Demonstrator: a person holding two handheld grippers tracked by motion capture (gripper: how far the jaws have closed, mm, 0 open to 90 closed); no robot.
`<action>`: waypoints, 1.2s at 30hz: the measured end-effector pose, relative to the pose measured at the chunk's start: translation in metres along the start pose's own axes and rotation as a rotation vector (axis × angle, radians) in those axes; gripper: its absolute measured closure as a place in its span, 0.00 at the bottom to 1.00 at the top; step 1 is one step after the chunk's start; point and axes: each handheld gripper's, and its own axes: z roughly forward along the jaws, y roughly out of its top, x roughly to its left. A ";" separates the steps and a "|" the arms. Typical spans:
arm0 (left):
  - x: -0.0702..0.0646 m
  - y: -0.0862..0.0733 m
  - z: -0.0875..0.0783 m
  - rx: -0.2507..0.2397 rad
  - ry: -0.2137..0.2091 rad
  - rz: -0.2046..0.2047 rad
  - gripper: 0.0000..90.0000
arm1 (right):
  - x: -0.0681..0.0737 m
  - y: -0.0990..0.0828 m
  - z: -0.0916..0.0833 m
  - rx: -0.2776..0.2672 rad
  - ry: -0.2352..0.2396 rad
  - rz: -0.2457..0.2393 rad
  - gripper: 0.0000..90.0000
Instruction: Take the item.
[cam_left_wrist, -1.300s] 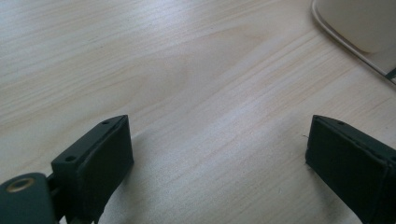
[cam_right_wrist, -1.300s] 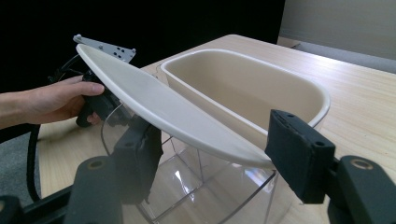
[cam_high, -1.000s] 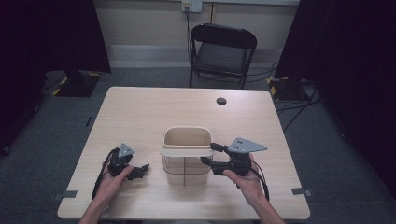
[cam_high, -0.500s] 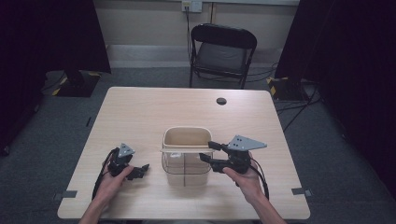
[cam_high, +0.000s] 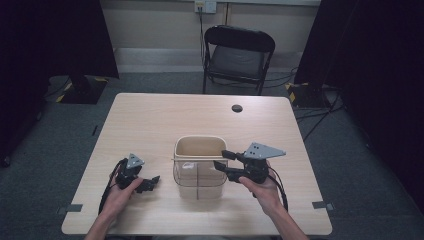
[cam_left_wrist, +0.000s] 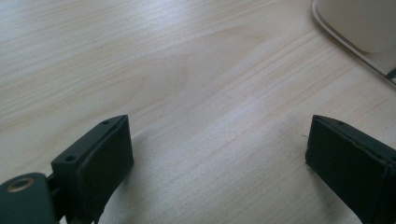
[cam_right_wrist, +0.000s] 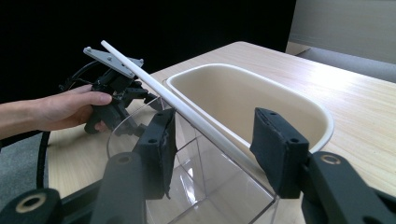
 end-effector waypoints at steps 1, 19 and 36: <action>0.000 0.000 0.000 0.000 0.000 0.000 0.08 | 0.000 0.000 0.000 0.000 0.000 0.000 0.56; 0.000 0.000 0.000 -0.002 0.000 -0.002 0.08 | -0.006 0.007 0.006 0.000 0.004 0.001 0.59; 0.000 0.000 0.000 0.001 0.005 0.001 0.08 | -0.008 0.007 0.006 -0.011 0.004 0.020 0.60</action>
